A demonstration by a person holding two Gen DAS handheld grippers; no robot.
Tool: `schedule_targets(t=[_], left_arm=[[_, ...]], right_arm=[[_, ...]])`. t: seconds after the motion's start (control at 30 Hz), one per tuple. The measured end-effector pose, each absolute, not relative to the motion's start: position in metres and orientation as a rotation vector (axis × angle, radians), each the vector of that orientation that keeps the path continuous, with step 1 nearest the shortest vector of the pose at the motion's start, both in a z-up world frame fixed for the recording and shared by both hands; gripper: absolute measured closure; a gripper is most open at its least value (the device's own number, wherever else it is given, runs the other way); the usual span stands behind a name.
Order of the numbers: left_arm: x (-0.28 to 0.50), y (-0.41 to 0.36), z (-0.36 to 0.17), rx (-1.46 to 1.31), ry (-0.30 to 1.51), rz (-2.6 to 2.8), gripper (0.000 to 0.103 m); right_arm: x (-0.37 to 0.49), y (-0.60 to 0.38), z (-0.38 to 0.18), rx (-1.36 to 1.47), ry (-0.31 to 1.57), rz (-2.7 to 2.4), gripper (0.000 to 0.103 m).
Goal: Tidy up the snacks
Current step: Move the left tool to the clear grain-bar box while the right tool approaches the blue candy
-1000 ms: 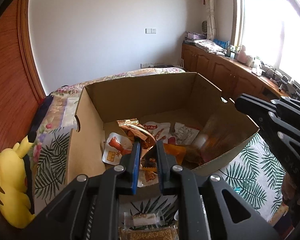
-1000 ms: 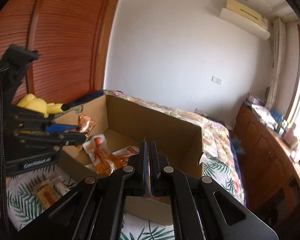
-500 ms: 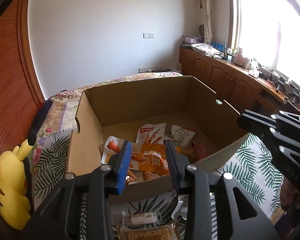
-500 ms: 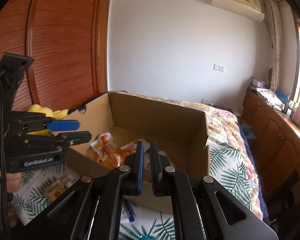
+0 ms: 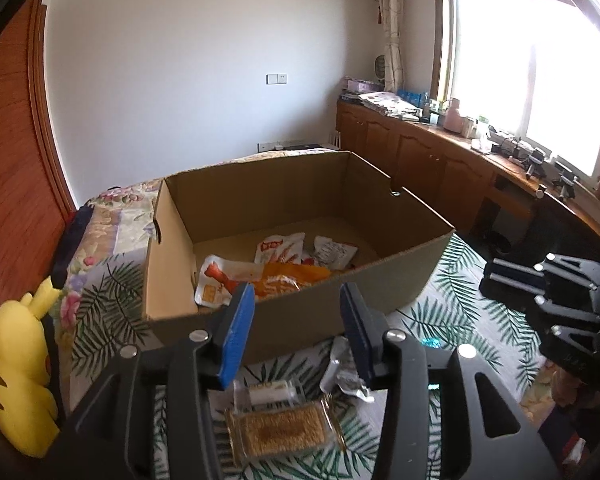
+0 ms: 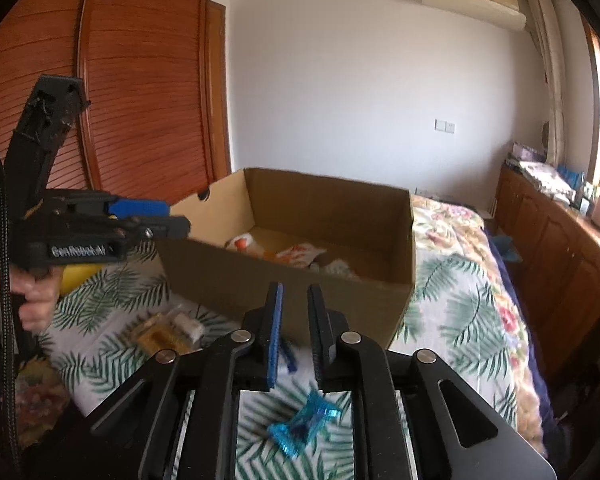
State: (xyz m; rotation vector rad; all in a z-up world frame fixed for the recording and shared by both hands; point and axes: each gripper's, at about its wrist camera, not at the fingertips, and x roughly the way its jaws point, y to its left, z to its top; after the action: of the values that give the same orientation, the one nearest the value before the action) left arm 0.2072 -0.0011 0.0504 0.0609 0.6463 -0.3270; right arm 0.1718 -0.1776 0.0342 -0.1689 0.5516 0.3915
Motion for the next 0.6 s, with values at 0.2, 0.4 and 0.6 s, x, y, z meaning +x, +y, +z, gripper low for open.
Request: schedule_targets(t=[0.2, 0.4, 0.6], left_arm=[[0.189, 0.002, 0.037, 0.052, 0.660, -0.333, 0.058], [0.180, 0.000, 0.021, 0.082, 0.678, -0.333, 0.058], [0.178, 0.006, -0.005, 0.068, 0.725, -0.327, 0.058]], right_arm=[[0.165, -0.186, 0.005, -0.167, 0.612, 0.372, 0.075], [0.169, -0.194, -0.022, -0.158, 0.678, 0.358, 0.071], [0.176, -0.197, -0.046, -0.160, 0.742, 0.346, 0.069]])
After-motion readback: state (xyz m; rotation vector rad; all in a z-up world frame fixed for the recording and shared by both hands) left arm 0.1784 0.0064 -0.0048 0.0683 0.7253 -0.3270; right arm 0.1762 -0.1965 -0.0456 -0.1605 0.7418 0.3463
